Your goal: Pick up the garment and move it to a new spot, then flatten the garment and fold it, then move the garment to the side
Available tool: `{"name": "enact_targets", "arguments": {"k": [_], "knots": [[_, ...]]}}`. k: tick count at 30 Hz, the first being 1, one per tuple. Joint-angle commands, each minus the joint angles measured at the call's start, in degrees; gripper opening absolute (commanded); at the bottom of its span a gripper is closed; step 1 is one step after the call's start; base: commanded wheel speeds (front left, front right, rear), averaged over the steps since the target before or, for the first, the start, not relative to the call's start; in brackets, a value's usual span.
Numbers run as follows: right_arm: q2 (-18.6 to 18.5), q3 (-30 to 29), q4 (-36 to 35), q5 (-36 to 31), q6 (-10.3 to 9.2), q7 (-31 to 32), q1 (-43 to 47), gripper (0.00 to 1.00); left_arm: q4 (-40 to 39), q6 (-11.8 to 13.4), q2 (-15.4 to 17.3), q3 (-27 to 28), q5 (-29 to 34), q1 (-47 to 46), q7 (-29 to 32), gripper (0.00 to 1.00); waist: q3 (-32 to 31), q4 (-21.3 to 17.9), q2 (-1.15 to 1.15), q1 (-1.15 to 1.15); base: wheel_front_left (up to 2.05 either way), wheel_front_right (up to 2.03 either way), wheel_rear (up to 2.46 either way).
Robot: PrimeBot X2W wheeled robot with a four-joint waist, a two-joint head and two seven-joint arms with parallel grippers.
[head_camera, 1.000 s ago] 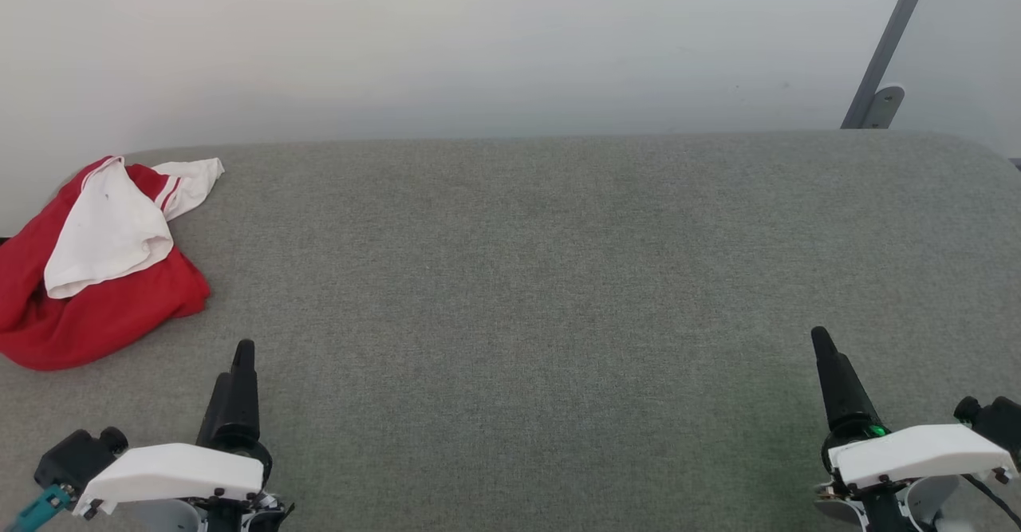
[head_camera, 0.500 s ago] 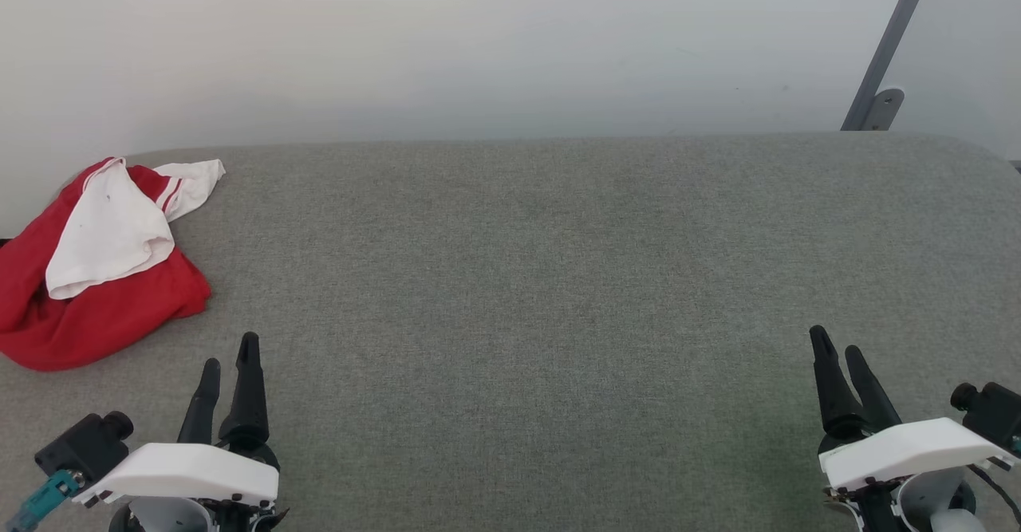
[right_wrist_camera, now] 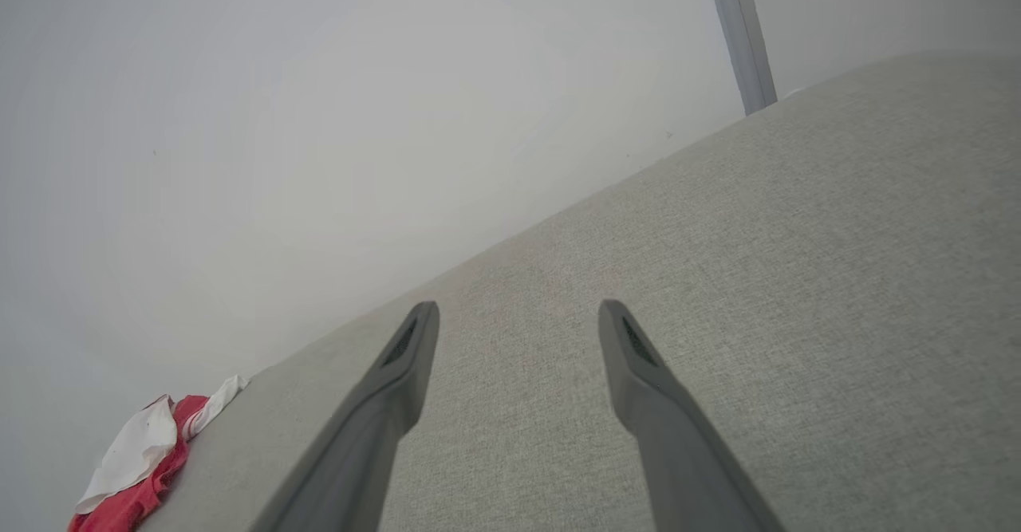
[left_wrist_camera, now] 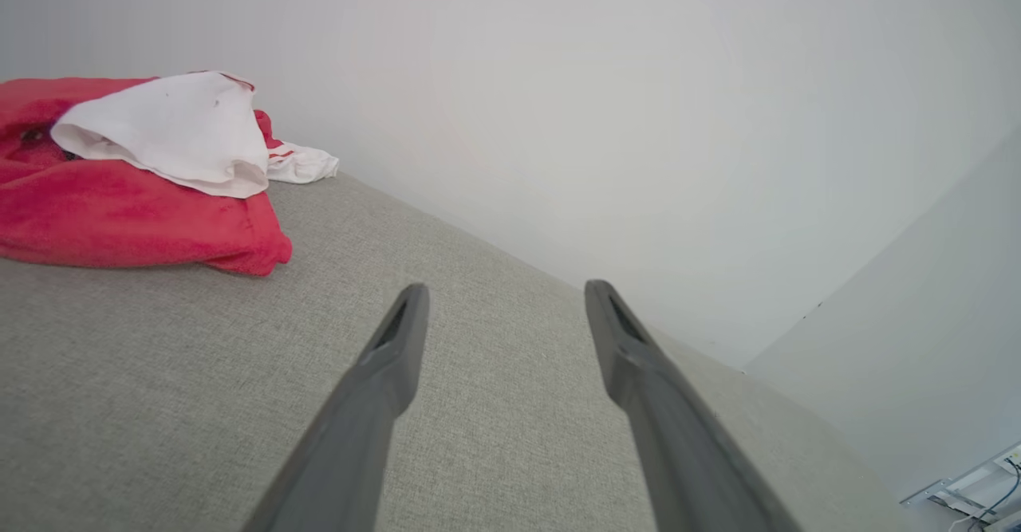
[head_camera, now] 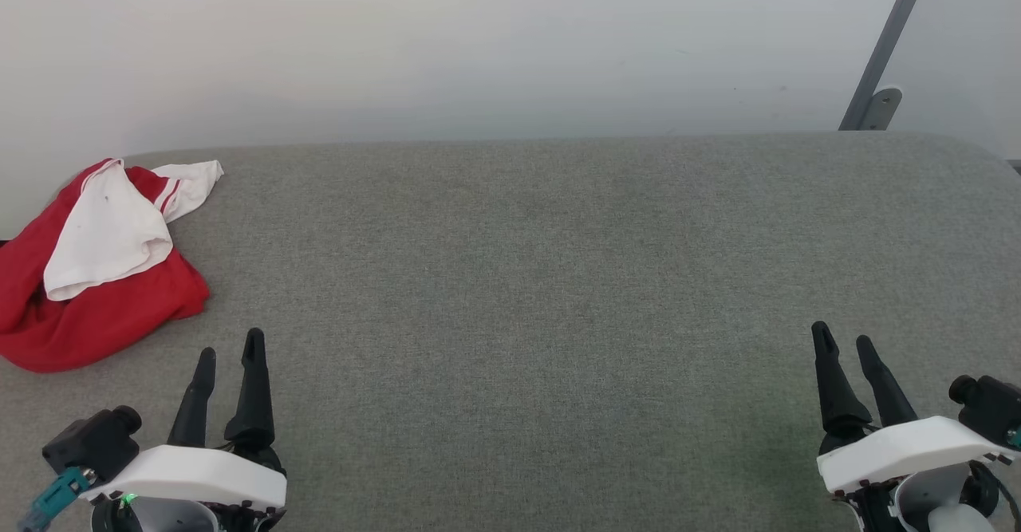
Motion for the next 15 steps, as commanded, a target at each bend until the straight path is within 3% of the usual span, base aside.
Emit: {"name": "enact_targets", "arguments": {"k": [1,15], "knots": [[-0.56,0.06,-0.79,-1.91,0.09,-0.85,-1.12,1.00,-0.93,-0.54,0.18,0.23,2.23,-0.42,-0.71,1.00,0.04,0.01,0.00,0.00,0.00,0.00,0.00],[-1.27,0.53,-1.32,-8.59,0.09,-2.74,-1.28,1.00,-0.92,-1.77,0.20,-0.25,9.22,-0.50,-2.58,1.00,-0.03,-0.03,0.00,0.00,0.00,0.00,0.00]]}}
